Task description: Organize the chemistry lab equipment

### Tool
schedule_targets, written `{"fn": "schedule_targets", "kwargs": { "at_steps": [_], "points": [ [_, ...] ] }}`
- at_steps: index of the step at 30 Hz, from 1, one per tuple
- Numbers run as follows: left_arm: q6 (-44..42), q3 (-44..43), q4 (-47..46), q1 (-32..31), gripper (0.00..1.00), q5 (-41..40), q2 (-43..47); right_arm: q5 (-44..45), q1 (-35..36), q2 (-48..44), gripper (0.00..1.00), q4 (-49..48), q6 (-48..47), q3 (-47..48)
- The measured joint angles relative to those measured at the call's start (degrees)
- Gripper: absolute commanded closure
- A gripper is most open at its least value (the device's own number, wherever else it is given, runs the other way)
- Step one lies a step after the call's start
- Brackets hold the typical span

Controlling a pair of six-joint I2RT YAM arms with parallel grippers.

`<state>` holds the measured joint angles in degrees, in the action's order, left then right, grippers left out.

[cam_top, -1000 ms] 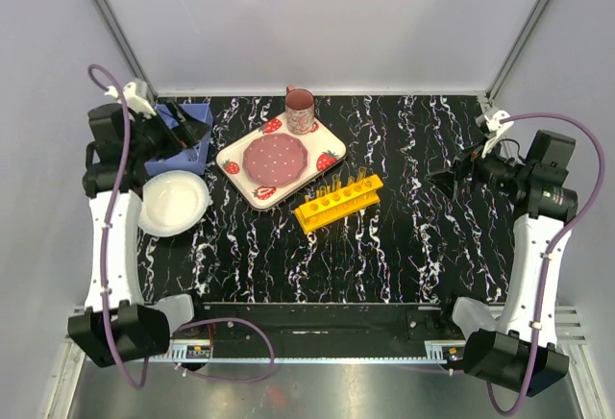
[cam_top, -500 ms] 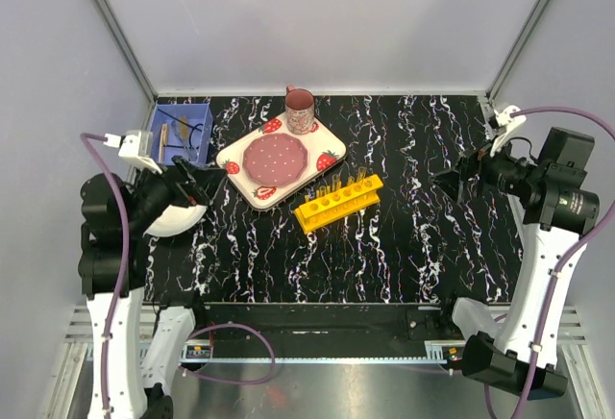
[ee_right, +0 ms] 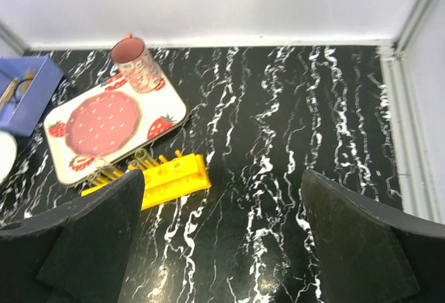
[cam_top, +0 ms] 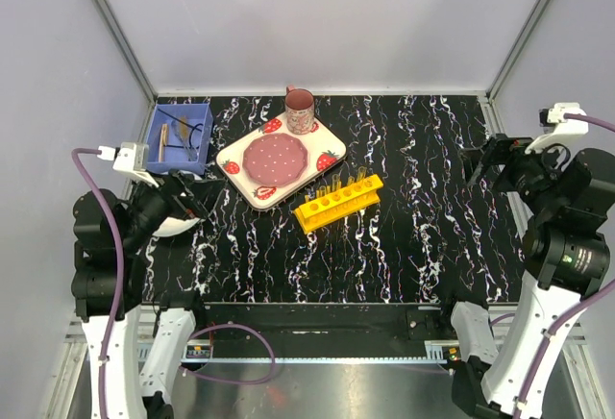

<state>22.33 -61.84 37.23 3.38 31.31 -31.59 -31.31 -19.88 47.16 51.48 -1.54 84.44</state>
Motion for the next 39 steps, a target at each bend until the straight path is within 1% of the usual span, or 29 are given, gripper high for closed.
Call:
{"fn": "schedule_targets", "kwargs": {
  "at_steps": [5,10,25,39],
  "points": [
    [0.17,-2.36,1.40,-2.05,0.01,0.24,-0.39,4.76,0.00,-1.51,0.00,-0.96,1.73,1.03],
    [0.17,-5.86,2.93,-3.93,0.01,0.20,-0.70,6.25,0.00,-1.46,0.01,-0.96,3.06,1.03],
    [-1.97,-8.28,9.90,-8.92,0.01,-2.93,1.97,6.82,0.00,-1.55,0.00,-0.92,5.55,1.03],
    [-3.10,-8.96,11.54,-9.84,0.01,-4.61,3.02,6.84,0.00,-1.31,0.00,-0.92,7.32,1.03]
  ]
}}
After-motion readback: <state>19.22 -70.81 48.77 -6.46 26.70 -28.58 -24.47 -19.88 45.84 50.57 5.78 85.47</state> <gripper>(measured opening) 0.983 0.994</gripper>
